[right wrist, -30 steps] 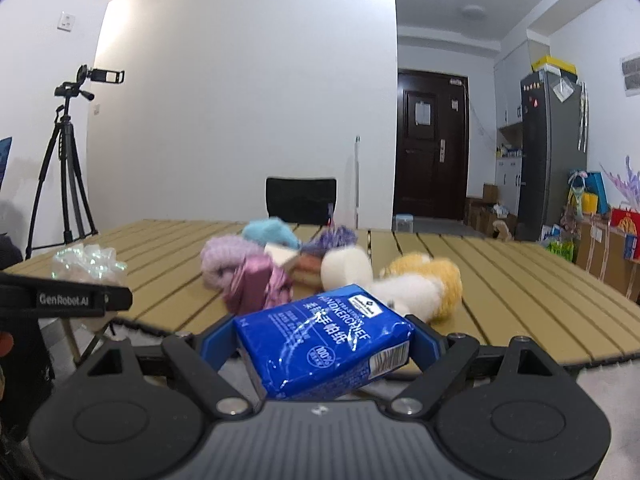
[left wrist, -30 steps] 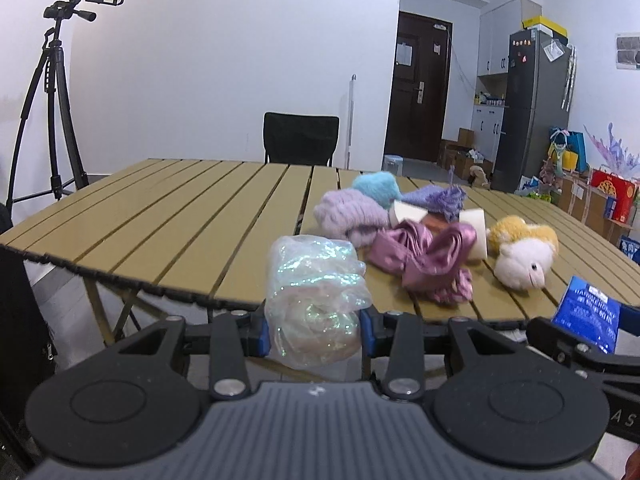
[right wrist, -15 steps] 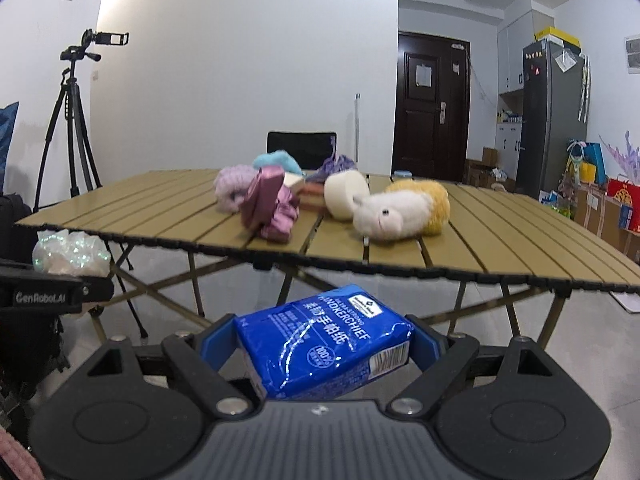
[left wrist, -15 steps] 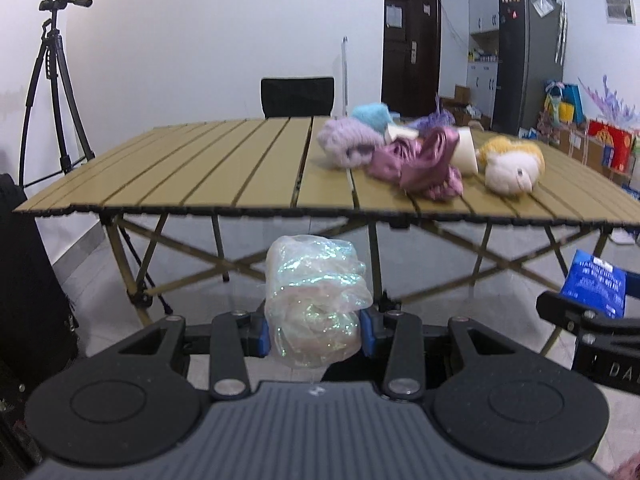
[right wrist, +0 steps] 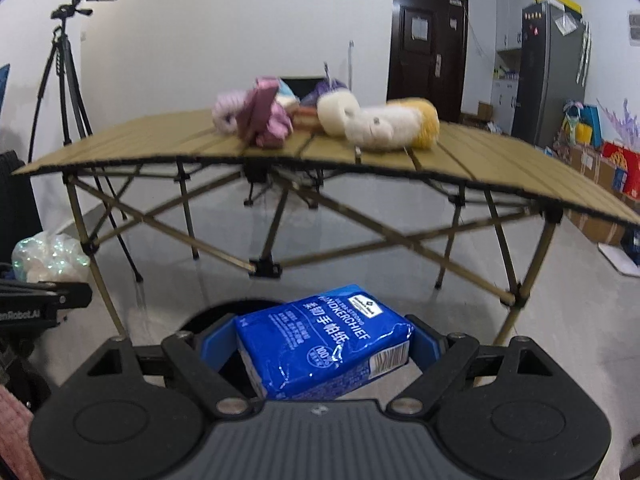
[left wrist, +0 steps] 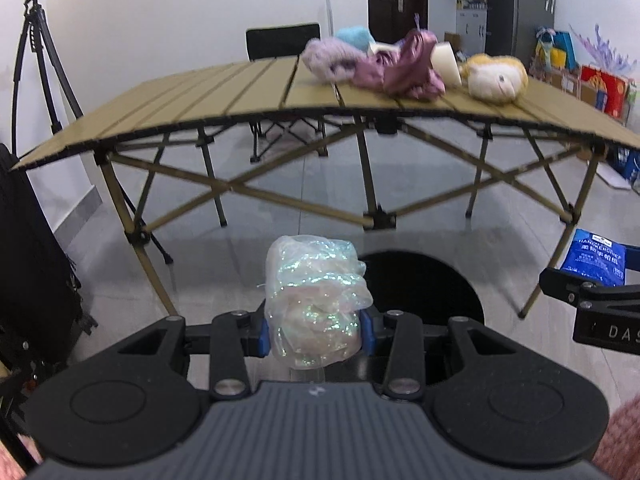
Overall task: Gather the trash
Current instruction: 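Carry the plastic bag and tissue pack down over the black bin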
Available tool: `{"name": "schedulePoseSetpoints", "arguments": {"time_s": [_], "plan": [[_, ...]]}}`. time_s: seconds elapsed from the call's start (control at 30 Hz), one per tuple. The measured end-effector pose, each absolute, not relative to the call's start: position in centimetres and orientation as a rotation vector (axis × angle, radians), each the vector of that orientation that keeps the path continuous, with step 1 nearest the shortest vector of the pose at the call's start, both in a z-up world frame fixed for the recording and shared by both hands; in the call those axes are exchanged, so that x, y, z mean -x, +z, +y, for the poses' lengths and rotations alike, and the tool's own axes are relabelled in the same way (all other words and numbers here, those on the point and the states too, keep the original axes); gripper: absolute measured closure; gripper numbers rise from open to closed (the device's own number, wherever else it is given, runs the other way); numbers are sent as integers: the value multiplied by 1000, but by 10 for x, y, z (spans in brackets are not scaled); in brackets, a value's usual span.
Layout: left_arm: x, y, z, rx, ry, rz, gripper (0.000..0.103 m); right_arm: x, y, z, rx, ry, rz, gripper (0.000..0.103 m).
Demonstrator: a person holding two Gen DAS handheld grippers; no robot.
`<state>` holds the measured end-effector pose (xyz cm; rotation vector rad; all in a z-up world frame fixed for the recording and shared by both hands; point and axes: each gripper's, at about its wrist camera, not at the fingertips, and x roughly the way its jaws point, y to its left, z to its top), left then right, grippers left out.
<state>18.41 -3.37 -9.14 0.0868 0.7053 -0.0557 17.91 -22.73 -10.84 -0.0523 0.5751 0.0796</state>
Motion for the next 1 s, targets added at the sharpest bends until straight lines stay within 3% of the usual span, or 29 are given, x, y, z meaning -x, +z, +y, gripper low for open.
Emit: {"name": "schedulePoseSetpoints", "arguments": {"time_s": [1.0], "plan": [[-207,-142,-49,-88,-97,1025,63,-191,-161,-262,-32,-34,812,16]]}}
